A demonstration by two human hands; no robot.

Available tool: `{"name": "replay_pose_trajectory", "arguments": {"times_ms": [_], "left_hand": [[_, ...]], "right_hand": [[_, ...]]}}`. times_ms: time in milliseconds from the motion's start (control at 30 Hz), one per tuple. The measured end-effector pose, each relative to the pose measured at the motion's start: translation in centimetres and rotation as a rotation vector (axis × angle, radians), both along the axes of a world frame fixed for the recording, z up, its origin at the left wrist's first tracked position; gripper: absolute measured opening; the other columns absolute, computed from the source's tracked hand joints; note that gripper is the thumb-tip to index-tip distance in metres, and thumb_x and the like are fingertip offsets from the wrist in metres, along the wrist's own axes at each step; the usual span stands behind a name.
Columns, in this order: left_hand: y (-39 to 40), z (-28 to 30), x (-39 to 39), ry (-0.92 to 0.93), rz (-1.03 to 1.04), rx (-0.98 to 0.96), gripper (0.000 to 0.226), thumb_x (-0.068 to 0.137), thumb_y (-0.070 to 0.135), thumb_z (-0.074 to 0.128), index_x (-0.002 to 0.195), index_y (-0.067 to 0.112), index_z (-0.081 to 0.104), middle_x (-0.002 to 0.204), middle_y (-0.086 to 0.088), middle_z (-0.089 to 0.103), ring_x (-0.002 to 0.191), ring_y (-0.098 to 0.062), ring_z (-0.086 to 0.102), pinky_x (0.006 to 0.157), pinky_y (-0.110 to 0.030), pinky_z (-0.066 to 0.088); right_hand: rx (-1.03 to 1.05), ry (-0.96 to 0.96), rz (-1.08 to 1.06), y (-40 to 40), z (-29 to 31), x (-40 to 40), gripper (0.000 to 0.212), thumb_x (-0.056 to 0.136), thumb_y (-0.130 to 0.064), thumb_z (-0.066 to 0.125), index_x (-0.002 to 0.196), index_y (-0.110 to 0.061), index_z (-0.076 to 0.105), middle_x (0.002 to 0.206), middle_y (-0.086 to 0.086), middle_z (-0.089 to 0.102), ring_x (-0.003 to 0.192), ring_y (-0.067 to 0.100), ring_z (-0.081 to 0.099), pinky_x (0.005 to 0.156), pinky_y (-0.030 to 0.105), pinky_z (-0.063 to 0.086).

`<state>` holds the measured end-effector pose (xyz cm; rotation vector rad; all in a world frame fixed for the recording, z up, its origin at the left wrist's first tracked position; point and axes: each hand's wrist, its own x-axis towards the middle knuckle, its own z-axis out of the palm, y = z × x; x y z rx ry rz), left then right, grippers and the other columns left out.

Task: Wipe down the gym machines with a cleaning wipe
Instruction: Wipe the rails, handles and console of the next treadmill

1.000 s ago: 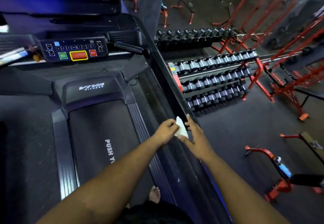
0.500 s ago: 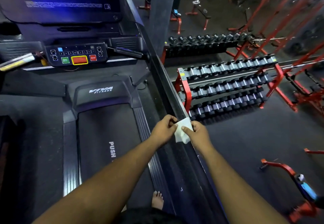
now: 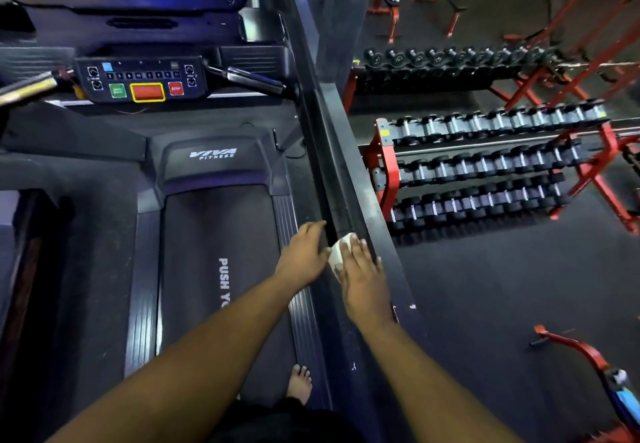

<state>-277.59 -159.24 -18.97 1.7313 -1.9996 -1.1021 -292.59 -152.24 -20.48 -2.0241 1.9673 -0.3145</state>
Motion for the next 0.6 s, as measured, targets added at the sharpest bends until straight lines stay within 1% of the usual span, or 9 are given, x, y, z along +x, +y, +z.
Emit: {"name": "replay_pose_trajectory", "arguments": {"times_ms": [33,67,133,167,233,300,400,467,600], "left_hand": [[-0.3,-0.2,0.2,-0.001,0.023,0.009,0.061,0.1,0.027,0.058,0.156,0.021,0.035,0.158,0.0,0.036,0.141,-0.022,0.042,0.108,-0.044,0.041],[-0.6,-0.3,0.4,-0.001,0.046,0.014,0.059,0.101,0.027,0.056,0.156,0.02,0.035,0.159,0.0,0.036,0.142,-0.023,0.041,0.11,-0.044,0.041],[-1.3,-0.5,0.7,0.004,0.088,0.011,0.056,0.103,0.026,0.052,0.156,0.021,0.034,0.16,0.001,0.034,0.143,-0.024,0.04,0.112,-0.049,0.04],[-1.6,-0.5,0.8,-0.001,0.096,0.003,0.056,0.104,0.025,0.05,0.156,0.022,0.033,0.162,0.001,0.033,0.144,-0.025,0.039,0.113,-0.05,0.039],[-2.3,-0.5,1.3,-0.049,0.064,-0.011,0.057,0.105,0.026,0.047,0.159,0.024,0.029,0.166,0.002,0.026,0.148,-0.024,0.034,0.114,-0.052,0.037],[-3.2,-0.6,2.0,-0.117,-0.022,-0.04,0.06,0.106,0.027,0.045,0.161,0.025,0.023,0.169,0.003,0.019,0.15,-0.023,0.03,0.116,-0.051,0.036],[-5.1,-1.0,3.0,-0.197,-0.102,-0.096,0.062,0.106,0.025,0.044,0.163,0.022,0.017,0.17,0.002,0.013,0.153,-0.02,0.023,0.121,-0.047,0.028],[-7.2,-1.1,3.3,-0.227,-0.121,-0.11,0.064,0.107,0.023,0.043,0.163,0.022,0.014,0.171,0.003,0.01,0.155,-0.018,0.017,0.123,-0.048,0.021],[-13.0,-0.8,4.2,-0.249,-0.141,-0.135,0.067,0.105,0.016,0.044,0.163,0.022,0.012,0.171,0.002,0.007,0.156,-0.018,0.012,0.124,-0.051,0.017]], "right_hand": [[0.081,0.035,0.007,-0.7,0.1,0.1,0.059,0.107,-0.035,0.038,0.161,-0.018,0.019,0.17,0.0,0.01,0.156,0.023,0.012,0.121,0.062,0.022],[0.14,0.072,0.013,-1.8,0.4,0.3,0.066,0.106,-0.045,0.028,0.162,-0.019,0.005,0.171,-0.001,-0.002,0.157,0.021,0.0,0.123,0.061,0.012],[0.216,0.127,0.059,-4.2,1.5,0.8,0.077,0.099,-0.06,0.016,0.161,-0.02,-0.009,0.169,-0.001,-0.017,0.156,0.021,-0.013,0.121,0.062,0.003],[0.242,0.144,0.089,-5.0,2.0,0.8,0.08,0.099,-0.063,0.016,0.16,-0.021,-0.013,0.168,0.0,-0.021,0.155,0.021,-0.017,0.122,0.063,0.002],[0.291,0.132,0.121,-5.5,2.3,0.6,0.081,0.102,-0.063,0.021,0.159,-0.023,-0.019,0.164,-0.003,-0.03,0.153,0.02,-0.023,0.123,0.063,0.002],[0.329,0.13,0.135,-4.4,2.2,0.2,0.083,0.101,-0.066,0.023,0.157,-0.026,-0.024,0.161,-0.007,-0.038,0.151,0.018,-0.028,0.123,0.062,0.001],[0.358,0.133,0.145,-5.2,1.9,0.1,0.085,0.1,-0.067,0.023,0.155,-0.027,-0.028,0.158,-0.009,-0.042,0.15,0.018,-0.031,0.123,0.062,0.001],[0.341,0.118,0.131,-8.6,1.9,0.8,0.085,0.102,-0.064,0.027,0.156,-0.027,-0.027,0.159,-0.009,-0.041,0.15,0.018,-0.031,0.123,0.063,0.004],[0.339,0.112,0.103,-16.5,2.1,2.8,0.084,0.103,-0.06,0.031,0.157,-0.026,-0.023,0.16,-0.009,-0.038,0.151,0.018,-0.028,0.122,0.063,0.009]]}}
